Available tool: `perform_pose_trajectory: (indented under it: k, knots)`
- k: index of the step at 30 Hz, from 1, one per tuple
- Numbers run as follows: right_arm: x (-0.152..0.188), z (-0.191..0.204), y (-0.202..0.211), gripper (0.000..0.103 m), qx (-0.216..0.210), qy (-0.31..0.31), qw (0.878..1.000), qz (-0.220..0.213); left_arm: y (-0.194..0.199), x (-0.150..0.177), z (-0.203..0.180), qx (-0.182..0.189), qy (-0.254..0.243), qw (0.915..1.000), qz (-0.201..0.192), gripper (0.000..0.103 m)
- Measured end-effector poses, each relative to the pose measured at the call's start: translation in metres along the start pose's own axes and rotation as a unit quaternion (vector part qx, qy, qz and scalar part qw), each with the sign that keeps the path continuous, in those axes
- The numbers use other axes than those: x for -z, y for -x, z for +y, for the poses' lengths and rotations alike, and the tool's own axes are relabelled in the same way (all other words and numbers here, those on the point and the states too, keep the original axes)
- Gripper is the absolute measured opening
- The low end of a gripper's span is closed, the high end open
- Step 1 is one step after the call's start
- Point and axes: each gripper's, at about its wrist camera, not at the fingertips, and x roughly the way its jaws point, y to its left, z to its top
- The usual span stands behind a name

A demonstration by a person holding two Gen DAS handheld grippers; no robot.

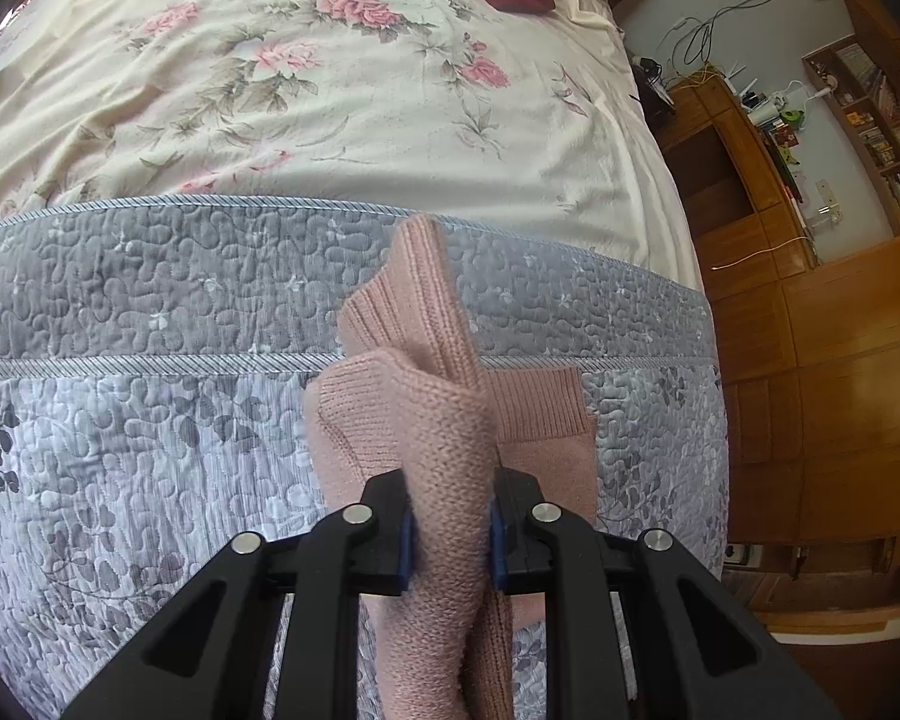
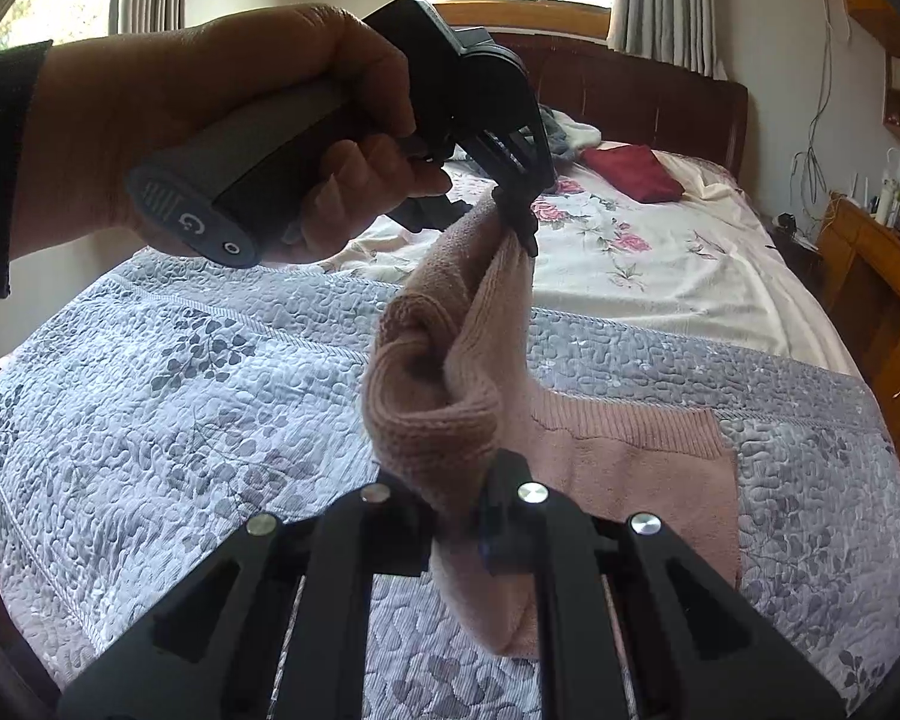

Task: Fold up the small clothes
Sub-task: 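Fold the lifted edge over the sweater with the left tool and open it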

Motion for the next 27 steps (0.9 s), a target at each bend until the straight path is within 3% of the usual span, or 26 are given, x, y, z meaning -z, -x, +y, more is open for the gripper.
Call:
perform_pose_trajectory:
  k: [12, 27]
  knots:
    - [0.008, -0.036, 0.005, 0.009, 0.003, -0.04, 0.999, -0.005, -0.024, -0.002, -0.039, -0.011, -0.029, 0.9995, 0.006, 0.018]
    - [0.061, -0.112, 0.001, 0.009, 0.016, -0.116, 0.993, 0.025, -0.109, 0.021, -0.115, -0.051, -0.075, 0.9955, 0.027, 0.018]
